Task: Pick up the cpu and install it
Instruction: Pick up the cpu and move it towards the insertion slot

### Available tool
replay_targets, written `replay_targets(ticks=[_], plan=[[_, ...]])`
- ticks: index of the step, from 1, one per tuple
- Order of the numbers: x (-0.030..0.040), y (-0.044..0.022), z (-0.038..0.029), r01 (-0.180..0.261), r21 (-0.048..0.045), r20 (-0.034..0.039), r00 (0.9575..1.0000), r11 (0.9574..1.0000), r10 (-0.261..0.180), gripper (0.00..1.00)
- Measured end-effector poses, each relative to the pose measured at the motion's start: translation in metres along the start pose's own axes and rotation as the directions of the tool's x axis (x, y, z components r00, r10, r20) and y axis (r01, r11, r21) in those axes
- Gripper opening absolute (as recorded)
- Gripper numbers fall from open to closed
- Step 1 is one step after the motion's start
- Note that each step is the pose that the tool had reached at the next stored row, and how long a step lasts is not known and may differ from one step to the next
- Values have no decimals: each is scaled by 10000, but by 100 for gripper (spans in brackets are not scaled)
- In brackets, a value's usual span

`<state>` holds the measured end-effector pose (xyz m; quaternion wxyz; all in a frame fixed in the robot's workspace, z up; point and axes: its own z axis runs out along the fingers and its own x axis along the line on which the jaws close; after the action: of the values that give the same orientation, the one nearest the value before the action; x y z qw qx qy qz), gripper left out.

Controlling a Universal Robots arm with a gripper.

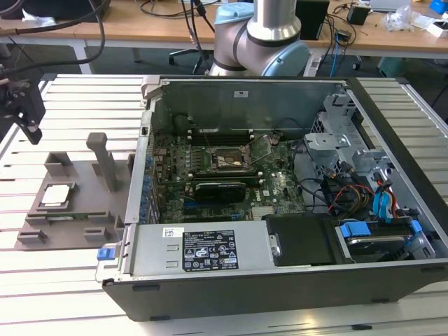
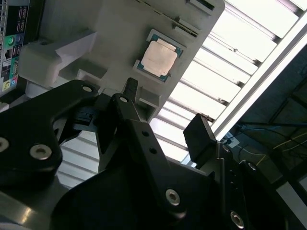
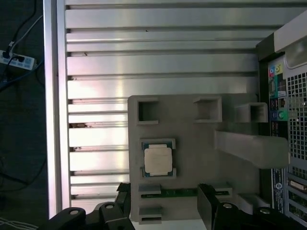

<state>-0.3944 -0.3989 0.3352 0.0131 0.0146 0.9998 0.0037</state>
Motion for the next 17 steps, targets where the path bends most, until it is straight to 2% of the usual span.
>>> replay_targets(ticks=[3, 11, 17], plan=[[0, 0, 46, 41, 97, 2, 10000, 9999, -41, 66], [4, -1, 201, 69, 102, 1, 10000, 9999, -69, 66], [6, -2, 273, 90, 103, 0, 10000, 9999, -90, 66]])
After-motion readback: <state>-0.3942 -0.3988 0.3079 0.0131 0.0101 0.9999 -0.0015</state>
